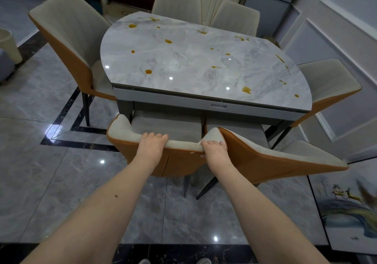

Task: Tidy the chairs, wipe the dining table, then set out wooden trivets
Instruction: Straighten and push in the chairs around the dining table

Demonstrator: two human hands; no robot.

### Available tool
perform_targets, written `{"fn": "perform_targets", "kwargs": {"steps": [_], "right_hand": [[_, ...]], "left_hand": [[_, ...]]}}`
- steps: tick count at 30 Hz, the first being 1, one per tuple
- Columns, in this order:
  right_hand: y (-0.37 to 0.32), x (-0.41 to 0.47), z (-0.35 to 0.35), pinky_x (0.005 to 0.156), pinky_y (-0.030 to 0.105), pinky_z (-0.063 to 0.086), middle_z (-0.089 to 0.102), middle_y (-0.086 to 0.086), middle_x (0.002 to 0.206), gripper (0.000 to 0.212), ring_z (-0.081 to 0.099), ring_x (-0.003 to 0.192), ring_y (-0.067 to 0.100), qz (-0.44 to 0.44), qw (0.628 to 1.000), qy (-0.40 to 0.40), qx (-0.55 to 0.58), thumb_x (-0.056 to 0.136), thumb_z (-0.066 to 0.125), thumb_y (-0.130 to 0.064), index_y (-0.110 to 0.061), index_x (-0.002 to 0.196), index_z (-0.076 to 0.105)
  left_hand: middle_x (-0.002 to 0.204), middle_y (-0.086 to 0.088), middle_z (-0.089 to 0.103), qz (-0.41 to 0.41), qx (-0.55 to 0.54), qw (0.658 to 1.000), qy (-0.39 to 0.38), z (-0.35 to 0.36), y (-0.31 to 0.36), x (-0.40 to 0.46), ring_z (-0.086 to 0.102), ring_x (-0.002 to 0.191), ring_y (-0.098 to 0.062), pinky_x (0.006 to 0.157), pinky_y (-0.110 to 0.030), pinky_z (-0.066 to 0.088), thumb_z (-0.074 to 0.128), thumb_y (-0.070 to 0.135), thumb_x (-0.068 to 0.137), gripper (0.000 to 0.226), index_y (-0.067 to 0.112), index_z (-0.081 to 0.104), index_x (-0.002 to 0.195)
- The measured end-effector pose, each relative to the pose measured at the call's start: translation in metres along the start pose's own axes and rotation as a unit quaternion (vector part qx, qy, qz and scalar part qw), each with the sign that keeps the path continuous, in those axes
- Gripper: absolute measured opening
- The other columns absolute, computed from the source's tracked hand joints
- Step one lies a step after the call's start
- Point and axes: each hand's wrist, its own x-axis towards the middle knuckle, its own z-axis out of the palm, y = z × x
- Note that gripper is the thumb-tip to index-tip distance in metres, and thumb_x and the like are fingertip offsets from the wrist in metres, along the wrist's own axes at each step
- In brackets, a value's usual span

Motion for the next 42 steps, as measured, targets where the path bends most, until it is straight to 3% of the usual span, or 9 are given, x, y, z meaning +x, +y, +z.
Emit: {"fn": "perform_targets", "kwargs": {"steps": [13,23,35,42], "right_hand": [[-0.004,-0.002,-0.005,0.118,0.047,0.016,0.054,0.005,0.132,0.038,0.044,0.129,0.025,0.019,1.000,-0.011,0.005,0.095,0.057,-0.019,-0.020,0.131,0.044],[-0.003,-0.012,-0.003,0.120,0.044,0.013,0.050,0.001,0.136,0.042,0.039,0.133,0.020,0.007,0.999,0.027,0.024,0.094,0.056,-0.022,-0.022,0.135,0.042],[-0.006,-0.031,-0.016,0.119,0.044,0.019,0.042,0.004,0.146,0.051,0.034,0.138,0.022,-0.010,1.000,0.028,-0.006,0.096,0.054,-0.020,-0.020,0.143,0.034],[0.009,-0.051,-0.032,0.117,0.039,0.026,0.044,0.005,0.144,0.052,0.039,0.134,0.023,-0.015,0.998,0.057,-0.018,0.096,0.055,-0.018,-0.017,0.143,0.035]], "left_hand": [[0.120,-0.001,0.057,0.009,-0.002,1.000,-0.012,-0.001,-0.001,0.002,0.051,0.112,-0.023,0.098,-0.036,0.037,0.067,0.013,0.081,0.049,0.022,0.044,0.123],[0.123,-0.003,0.055,0.006,0.007,1.000,-0.021,-0.001,-0.001,0.002,0.050,0.115,-0.024,0.098,-0.037,0.036,0.069,0.010,0.079,0.052,0.020,0.043,0.122],[0.132,-0.005,0.050,0.000,0.021,0.999,-0.044,-0.011,0.006,-0.007,0.043,0.126,-0.024,0.112,-0.042,0.025,0.068,0.011,0.081,0.061,0.016,0.038,0.134],[0.131,-0.008,0.051,0.033,-0.034,0.997,-0.056,-0.036,0.042,-0.010,0.046,0.122,-0.026,0.102,-0.040,0.037,0.062,0.016,0.088,0.049,0.014,0.040,0.132]]}}
